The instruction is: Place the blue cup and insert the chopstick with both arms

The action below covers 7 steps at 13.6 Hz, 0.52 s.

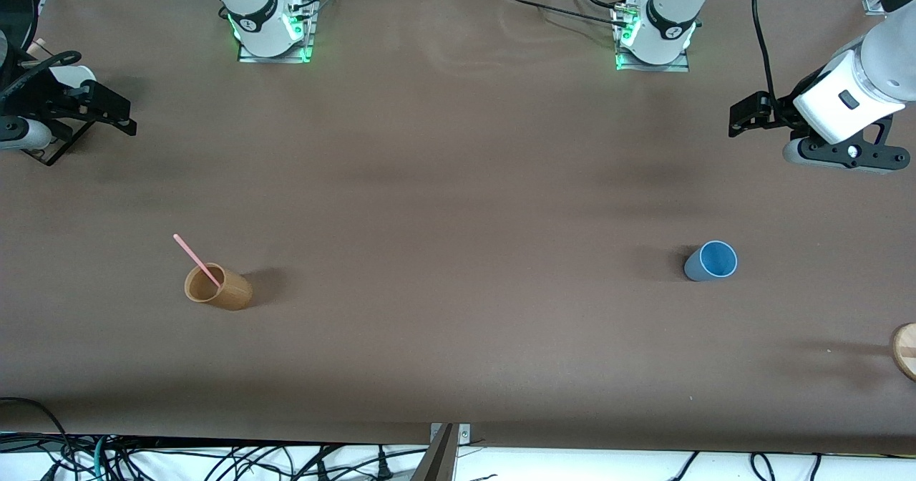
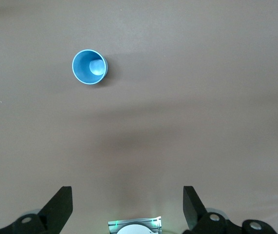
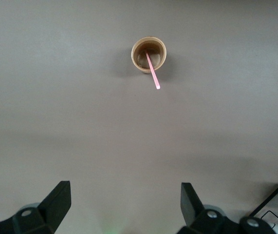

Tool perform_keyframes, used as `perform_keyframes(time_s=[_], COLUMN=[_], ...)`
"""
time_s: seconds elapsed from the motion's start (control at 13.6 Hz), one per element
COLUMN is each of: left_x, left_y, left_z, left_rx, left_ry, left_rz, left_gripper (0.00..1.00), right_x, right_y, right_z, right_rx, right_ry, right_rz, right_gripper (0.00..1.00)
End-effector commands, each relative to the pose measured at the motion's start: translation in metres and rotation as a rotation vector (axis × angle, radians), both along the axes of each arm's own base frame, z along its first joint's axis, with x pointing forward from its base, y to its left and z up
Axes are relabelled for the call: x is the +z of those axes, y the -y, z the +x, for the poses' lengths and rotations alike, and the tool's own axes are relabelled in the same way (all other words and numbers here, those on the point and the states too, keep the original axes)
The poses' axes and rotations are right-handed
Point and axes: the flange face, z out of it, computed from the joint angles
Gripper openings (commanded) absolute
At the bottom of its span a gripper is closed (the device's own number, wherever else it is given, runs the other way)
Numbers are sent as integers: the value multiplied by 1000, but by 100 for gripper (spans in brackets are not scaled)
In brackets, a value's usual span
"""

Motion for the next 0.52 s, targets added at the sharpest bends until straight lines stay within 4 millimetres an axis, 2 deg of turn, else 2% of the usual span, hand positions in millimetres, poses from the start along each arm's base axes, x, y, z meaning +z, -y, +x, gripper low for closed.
perform_keyframes(time_s=[0.0,0.44], left_x=[6,6], left_y=[3,2], left_z=[3,3], left_rx=[-17,-17], left_ry=[3,3], left_rz=[-33,-33], left_gripper=[100,100], right_x=[-2,0], right_y=[4,2], right_z=[0,1], right_rx=[-18,-23], right_ry=[-8,0], right_rz=[-23,-26], right_gripper=[100,100])
